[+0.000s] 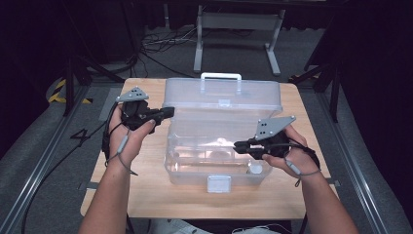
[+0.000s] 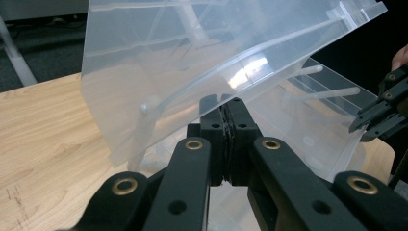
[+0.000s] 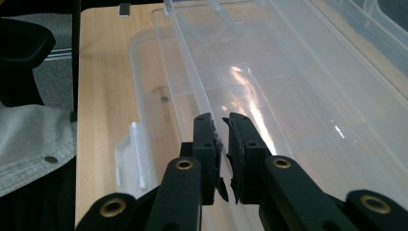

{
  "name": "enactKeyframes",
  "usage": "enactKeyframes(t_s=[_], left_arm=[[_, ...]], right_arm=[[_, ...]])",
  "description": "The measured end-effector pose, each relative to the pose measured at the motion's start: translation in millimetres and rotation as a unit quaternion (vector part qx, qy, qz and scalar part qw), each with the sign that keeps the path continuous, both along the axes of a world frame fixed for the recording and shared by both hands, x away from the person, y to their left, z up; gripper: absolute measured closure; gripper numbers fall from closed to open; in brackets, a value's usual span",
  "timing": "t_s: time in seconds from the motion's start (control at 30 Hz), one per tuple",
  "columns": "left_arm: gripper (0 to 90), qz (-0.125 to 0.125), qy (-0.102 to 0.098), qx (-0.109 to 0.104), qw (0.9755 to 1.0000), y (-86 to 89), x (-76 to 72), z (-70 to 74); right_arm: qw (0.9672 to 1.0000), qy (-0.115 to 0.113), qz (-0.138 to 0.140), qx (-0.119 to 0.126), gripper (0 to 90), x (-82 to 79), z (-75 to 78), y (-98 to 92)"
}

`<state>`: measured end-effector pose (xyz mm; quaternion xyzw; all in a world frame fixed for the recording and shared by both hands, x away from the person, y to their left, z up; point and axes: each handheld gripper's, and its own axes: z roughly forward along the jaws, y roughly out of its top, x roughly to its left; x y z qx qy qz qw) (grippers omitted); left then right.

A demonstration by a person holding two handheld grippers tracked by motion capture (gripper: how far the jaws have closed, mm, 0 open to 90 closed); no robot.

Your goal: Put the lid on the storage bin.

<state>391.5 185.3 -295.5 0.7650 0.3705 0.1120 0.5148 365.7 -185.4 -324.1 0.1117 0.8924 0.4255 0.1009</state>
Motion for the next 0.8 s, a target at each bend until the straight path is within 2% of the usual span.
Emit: enactKeyframes(t_s=[0.2,0.33,0.47,0.6,0.67,0.8], left_arm=[[87.9,-0.005,0.003,0.004,1.0,1.4,-2.7,-1.1],[87.9,-0.011,0.004,0.007,0.9999,0.5,-5.4,-2.5],[87.9,-0.013,0.006,0.011,0.9998,0.5,-7.2,-3.1],[87.9,-0.016,0.008,0.016,0.9997,0.1,-8.8,-3.2],[87.9,-0.017,0.006,0.02,0.9996,0.3,-9.1,-3.1],[87.8,-0.018,0.008,0.024,0.9995,-0.1,-11.7,-3.8]], right_arm=[[0.9995,0.008,-0.011,0.03,84.0,-0.2,6.7,-14.4],[0.9982,-0.007,-0.043,0.04,86.4,0.3,11.6,-29.7],[0.9947,-0.006,-0.082,0.063,89.3,1.0,15.8,-53.3],[0.9914,-0.006,-0.101,0.083,89.7,1.4,19.6,-68.1],[0.9909,-0.006,-0.105,0.085,89.7,1.5,20.2,-70.2],[0.9875,-0.006,-0.123,0.098,89.9,2.5,21.7,-80.3]])
